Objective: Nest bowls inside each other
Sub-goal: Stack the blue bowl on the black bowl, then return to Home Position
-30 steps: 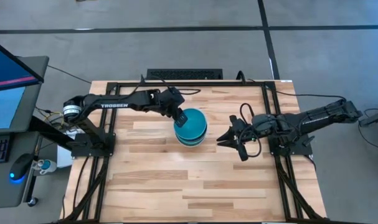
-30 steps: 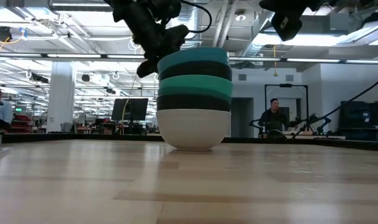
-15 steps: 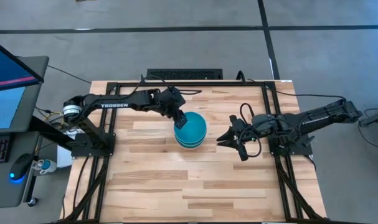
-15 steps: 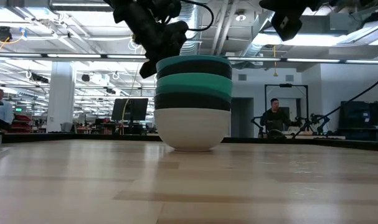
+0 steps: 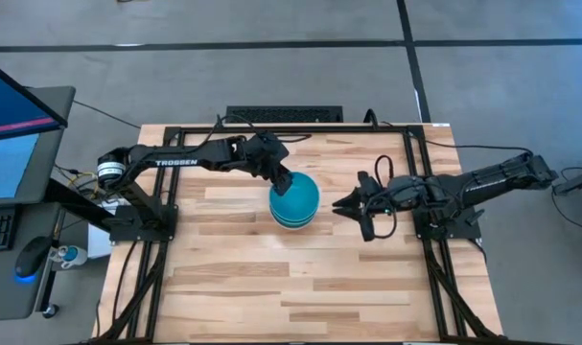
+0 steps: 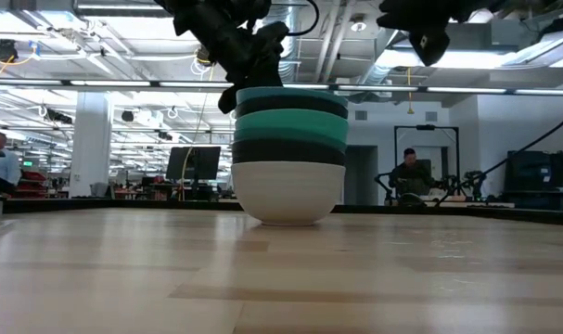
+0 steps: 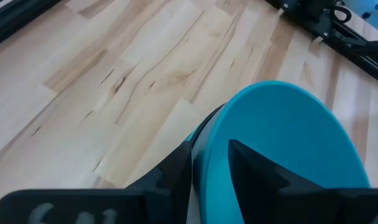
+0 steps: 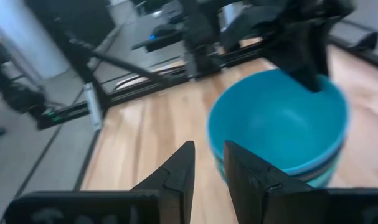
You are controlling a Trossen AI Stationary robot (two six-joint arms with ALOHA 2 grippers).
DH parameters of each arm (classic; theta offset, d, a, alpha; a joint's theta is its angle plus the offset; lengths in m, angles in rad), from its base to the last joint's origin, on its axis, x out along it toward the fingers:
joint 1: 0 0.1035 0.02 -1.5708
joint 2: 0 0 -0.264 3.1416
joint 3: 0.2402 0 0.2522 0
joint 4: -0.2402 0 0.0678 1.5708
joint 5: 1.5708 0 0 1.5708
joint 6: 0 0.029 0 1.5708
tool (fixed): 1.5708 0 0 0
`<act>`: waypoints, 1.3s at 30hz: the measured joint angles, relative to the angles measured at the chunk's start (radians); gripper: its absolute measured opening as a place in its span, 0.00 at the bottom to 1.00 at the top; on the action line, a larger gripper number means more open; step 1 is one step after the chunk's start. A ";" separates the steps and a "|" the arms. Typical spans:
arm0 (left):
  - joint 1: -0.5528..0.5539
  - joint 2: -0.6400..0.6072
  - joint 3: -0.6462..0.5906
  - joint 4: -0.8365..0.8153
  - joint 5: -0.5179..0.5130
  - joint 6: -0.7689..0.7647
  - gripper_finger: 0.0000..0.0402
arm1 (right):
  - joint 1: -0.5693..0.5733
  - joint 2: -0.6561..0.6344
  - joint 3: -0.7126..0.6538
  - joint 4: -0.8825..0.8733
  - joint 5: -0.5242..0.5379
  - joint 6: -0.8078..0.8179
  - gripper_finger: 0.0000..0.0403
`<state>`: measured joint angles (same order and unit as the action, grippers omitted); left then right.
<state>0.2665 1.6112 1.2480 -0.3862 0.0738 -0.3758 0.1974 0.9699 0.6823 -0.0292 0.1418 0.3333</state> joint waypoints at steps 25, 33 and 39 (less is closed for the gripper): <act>0.008 -0.071 0.000 0.109 0.051 -0.031 0.24 | 0.087 0.086 0.001 -0.049 0.248 0.032 0.27; 0.001 -0.185 0.000 0.046 0.054 -0.043 0.24 | 0.153 0.283 0.001 0.156 0.174 0.112 0.27; -0.063 -0.297 0.000 -0.118 0.060 -0.054 0.24 | 0.199 0.325 0.001 0.249 0.173 0.140 0.26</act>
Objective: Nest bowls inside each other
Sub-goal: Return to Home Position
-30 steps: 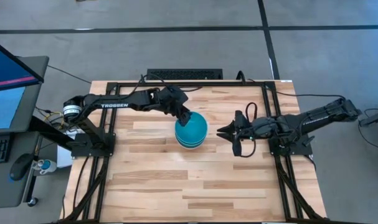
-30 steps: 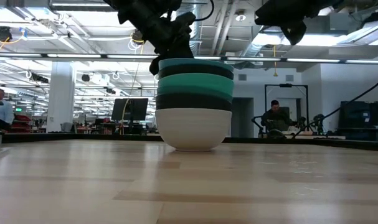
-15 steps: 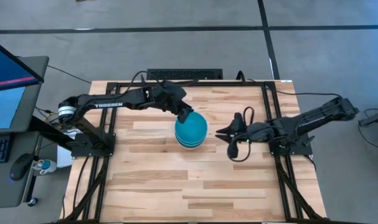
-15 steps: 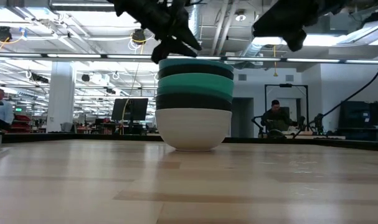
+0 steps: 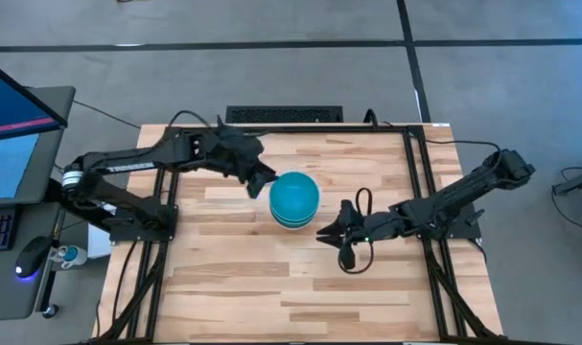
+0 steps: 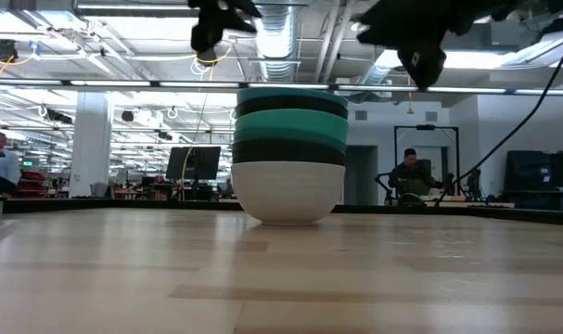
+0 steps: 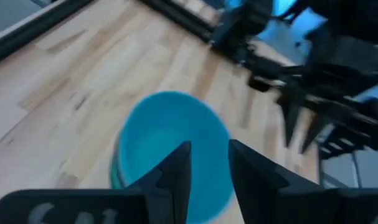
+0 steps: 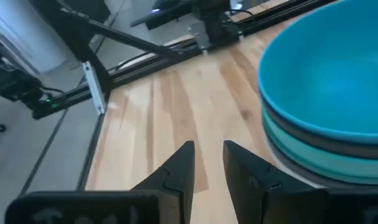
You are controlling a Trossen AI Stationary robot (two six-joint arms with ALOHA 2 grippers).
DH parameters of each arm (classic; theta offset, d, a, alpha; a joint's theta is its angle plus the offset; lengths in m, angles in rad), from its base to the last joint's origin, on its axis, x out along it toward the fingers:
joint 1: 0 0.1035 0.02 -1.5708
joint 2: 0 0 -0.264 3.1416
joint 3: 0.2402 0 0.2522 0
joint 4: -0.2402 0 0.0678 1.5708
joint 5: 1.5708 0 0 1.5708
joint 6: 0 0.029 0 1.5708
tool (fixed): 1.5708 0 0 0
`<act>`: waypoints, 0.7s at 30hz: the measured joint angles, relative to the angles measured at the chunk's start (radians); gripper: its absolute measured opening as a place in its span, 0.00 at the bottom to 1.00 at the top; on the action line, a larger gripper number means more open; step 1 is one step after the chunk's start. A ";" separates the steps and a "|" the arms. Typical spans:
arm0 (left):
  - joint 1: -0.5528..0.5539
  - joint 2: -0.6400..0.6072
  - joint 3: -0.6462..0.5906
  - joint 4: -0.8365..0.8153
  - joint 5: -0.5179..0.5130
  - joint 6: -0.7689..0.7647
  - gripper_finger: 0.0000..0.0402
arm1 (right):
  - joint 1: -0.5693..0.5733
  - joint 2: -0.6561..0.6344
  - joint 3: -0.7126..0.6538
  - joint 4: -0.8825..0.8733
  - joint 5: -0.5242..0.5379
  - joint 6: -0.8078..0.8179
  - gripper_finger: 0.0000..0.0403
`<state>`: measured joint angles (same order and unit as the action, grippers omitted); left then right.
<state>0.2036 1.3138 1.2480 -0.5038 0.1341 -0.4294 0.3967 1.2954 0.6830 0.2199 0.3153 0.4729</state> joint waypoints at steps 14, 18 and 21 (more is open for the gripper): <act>-0.216 -0.244 0.000 -0.021 -0.013 -0.055 0.24 | 0.034 -0.260 0.001 0.073 -0.026 0.059 0.27; -0.248 -0.282 0.000 -0.070 -0.007 -0.049 0.24 | 0.043 -0.309 0.001 0.067 -0.031 0.038 0.27; -0.266 -0.299 0.000 -0.123 -0.005 -0.077 0.24 | 0.040 -0.334 0.001 0.058 -0.030 0.033 0.27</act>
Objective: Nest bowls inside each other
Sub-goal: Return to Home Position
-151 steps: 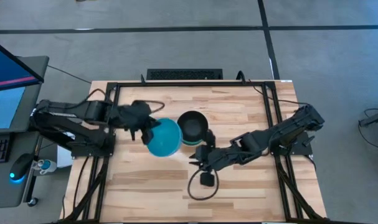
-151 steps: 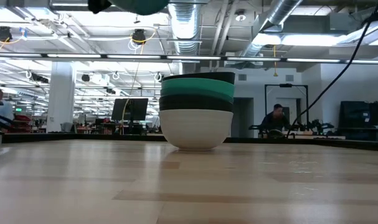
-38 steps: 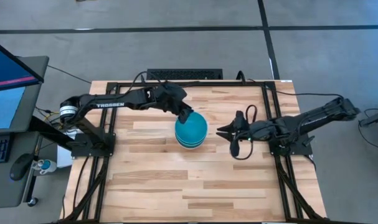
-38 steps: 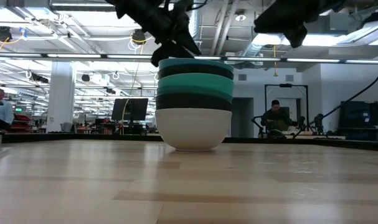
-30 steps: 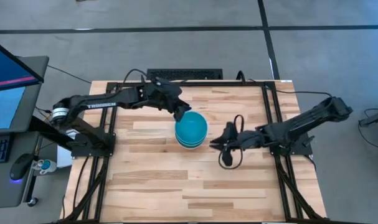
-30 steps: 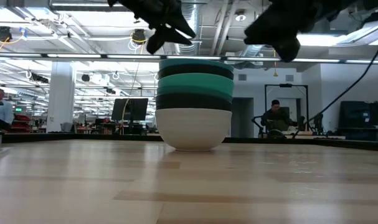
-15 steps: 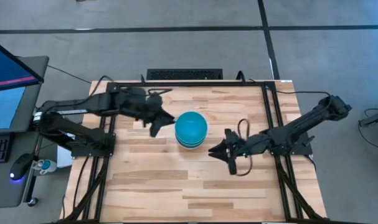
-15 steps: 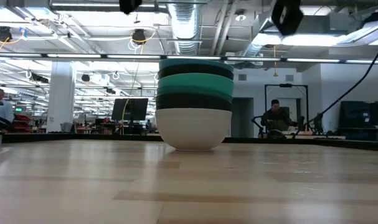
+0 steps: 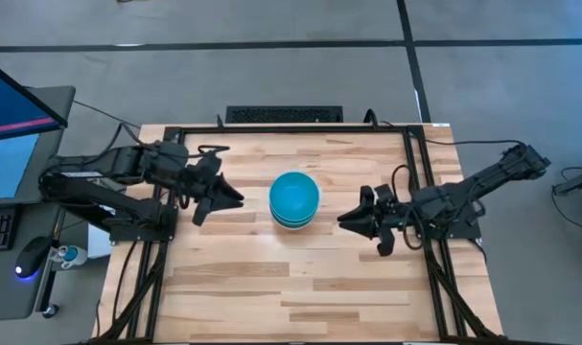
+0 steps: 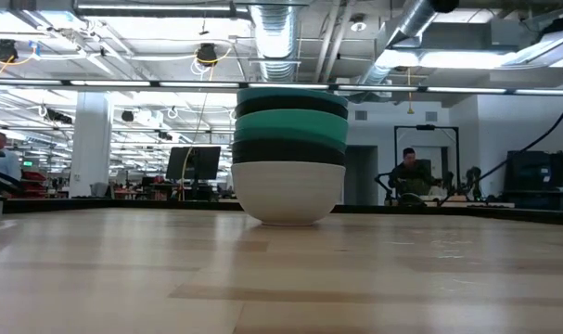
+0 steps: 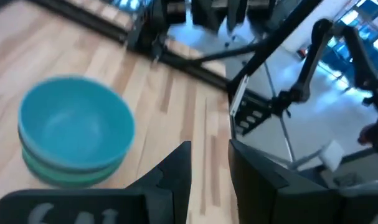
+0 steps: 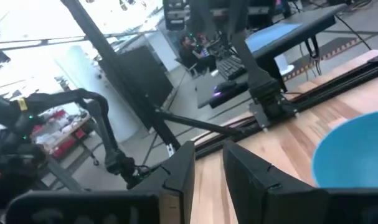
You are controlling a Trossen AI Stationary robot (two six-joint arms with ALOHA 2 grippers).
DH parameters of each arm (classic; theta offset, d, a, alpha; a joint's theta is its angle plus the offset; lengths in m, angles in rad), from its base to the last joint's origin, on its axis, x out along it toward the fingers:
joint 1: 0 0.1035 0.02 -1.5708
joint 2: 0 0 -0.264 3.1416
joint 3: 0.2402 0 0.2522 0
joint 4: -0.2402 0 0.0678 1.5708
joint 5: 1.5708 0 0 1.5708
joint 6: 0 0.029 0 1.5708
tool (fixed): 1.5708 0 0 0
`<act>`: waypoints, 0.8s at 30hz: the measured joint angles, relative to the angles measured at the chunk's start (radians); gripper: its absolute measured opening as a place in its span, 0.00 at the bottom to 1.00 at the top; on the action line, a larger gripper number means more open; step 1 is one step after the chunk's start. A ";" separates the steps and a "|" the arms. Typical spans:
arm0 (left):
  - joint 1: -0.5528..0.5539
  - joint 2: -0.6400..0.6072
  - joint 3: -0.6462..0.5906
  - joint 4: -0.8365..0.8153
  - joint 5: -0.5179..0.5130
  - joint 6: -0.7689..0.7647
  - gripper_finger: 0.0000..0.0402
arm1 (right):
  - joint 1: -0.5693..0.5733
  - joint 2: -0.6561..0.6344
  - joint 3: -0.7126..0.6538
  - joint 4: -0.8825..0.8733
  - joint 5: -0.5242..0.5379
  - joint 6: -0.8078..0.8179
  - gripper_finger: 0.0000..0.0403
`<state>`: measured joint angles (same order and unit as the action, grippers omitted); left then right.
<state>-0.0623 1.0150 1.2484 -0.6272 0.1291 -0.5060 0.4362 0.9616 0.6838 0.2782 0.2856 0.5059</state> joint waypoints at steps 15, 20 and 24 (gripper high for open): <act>-0.073 -0.086 -0.002 0.130 -0.150 0.260 0.24 | 0.052 -0.194 0.000 0.005 -0.079 -0.243 0.27; -0.112 -0.187 -0.114 0.128 -0.232 0.276 0.24 | 0.068 -0.262 -0.001 -0.078 -0.079 -0.277 0.27; -0.124 -0.312 -0.276 0.207 -0.271 0.224 0.24 | 0.066 -0.296 -0.001 -0.128 -0.076 -0.268 0.27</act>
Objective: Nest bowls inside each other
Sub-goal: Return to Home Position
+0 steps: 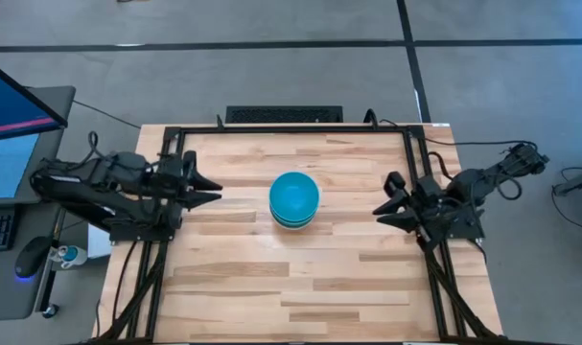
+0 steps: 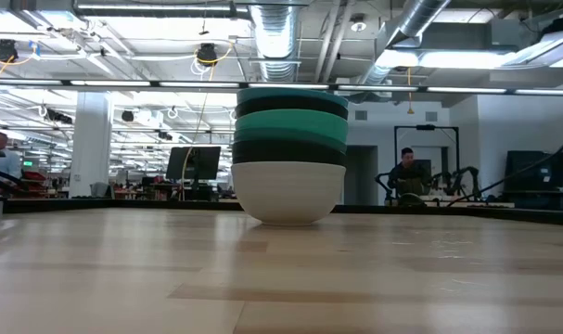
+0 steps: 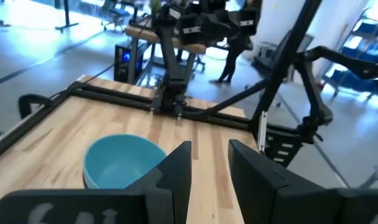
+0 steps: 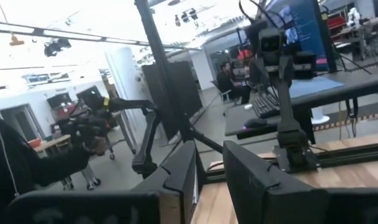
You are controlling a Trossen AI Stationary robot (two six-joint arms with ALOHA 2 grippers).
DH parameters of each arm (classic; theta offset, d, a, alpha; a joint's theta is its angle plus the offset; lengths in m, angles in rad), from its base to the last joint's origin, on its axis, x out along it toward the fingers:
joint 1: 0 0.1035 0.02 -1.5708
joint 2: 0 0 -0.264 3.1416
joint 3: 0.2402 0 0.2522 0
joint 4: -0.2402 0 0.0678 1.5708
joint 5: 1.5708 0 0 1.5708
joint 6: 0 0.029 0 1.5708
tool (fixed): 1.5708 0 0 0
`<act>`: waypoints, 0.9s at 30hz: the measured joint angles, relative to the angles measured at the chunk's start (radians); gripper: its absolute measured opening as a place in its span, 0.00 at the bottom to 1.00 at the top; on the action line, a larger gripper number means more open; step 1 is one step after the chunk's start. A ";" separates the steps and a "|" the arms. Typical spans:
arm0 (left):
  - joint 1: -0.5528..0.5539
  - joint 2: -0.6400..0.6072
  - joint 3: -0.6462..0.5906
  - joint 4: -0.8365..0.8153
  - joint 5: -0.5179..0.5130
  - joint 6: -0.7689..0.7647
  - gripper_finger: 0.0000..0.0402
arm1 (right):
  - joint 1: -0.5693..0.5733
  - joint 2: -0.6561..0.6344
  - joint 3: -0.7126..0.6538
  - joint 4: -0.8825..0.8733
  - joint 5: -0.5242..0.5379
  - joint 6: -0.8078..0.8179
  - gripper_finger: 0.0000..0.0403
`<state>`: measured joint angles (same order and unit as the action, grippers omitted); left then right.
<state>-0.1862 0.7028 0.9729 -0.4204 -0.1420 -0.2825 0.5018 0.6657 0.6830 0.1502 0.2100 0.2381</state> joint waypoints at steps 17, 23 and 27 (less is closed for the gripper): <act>-0.014 -0.458 -0.661 0.518 0.000 -0.040 0.24 | -0.040 -0.032 0.000 -0.122 0.023 -0.027 0.27; -0.014 -0.464 -0.700 0.494 -0.033 0.040 0.24 | -0.074 -0.032 0.000 -0.128 0.008 -0.029 0.27; -0.013 -0.464 -0.739 0.483 -0.067 0.057 0.24 | -0.092 -0.033 0.000 -0.112 -0.018 -0.060 0.27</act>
<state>-0.1993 0.2387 0.2343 0.0625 -0.2086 -0.2250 0.4098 0.6331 0.6830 0.0380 0.1917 0.1780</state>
